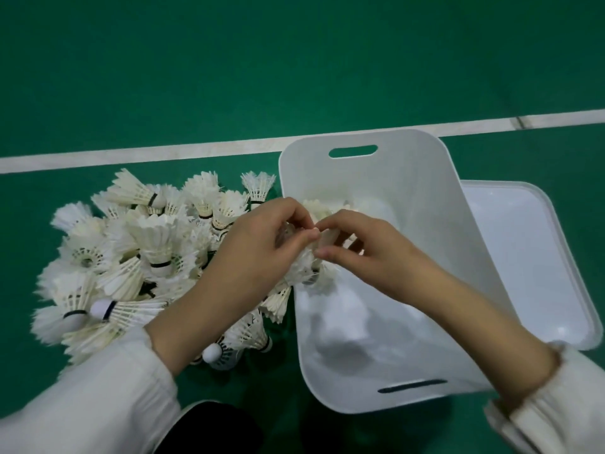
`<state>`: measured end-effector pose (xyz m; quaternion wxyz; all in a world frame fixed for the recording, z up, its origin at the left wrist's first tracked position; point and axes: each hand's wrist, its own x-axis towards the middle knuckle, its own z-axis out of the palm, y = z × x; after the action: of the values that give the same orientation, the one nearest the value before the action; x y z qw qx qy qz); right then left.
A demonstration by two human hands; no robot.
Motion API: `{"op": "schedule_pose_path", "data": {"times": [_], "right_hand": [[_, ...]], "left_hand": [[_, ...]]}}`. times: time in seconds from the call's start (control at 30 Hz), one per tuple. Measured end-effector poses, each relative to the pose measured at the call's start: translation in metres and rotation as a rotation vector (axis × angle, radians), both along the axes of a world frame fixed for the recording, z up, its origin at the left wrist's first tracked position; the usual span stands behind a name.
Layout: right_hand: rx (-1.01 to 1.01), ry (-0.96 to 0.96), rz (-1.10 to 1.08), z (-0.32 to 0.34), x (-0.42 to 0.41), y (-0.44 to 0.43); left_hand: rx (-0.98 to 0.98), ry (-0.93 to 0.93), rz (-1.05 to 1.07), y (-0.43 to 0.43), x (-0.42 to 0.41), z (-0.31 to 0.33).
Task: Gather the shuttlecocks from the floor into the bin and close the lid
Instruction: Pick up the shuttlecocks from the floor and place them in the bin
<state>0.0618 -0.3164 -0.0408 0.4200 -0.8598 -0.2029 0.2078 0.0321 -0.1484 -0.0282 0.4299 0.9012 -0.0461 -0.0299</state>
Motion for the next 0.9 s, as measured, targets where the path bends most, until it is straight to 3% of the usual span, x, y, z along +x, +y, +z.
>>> {"op": "schedule_pose_path", "data": {"times": [0.13,0.23,0.3,0.37,0.43,0.63,0.77,0.9], "right_hand": [[-0.057,-0.126,-0.078,0.008,0.003,-0.011],[-0.103,-0.171,-0.324,0.017,0.018,-0.042],[-0.261,-0.126,-0.457,0.009,0.030,-0.066],[-0.516,-0.076,-0.456,-0.014,0.041,-0.080],[-0.617,-0.025,-0.414,-0.042,0.049,-0.079],[-0.604,0.021,-0.384,-0.093,0.076,-0.054],[-0.477,0.005,-0.461,-0.107,0.085,-0.045],[-0.538,0.078,-0.398,-0.117,0.089,-0.047]], "left_hand": [[0.040,-0.058,-0.046,0.001,-0.008,0.008],[0.012,-0.089,-0.025,0.010,-0.013,0.019],[0.010,-0.100,0.009,0.020,-0.014,0.022],[0.070,-0.101,0.021,0.028,-0.012,0.021],[0.130,-0.114,0.003,0.031,-0.011,0.017],[0.151,-0.135,0.003,0.028,-0.011,0.012],[0.142,-0.152,-0.002,0.029,-0.009,0.010],[0.143,-0.150,0.001,0.027,-0.007,0.009]]}}
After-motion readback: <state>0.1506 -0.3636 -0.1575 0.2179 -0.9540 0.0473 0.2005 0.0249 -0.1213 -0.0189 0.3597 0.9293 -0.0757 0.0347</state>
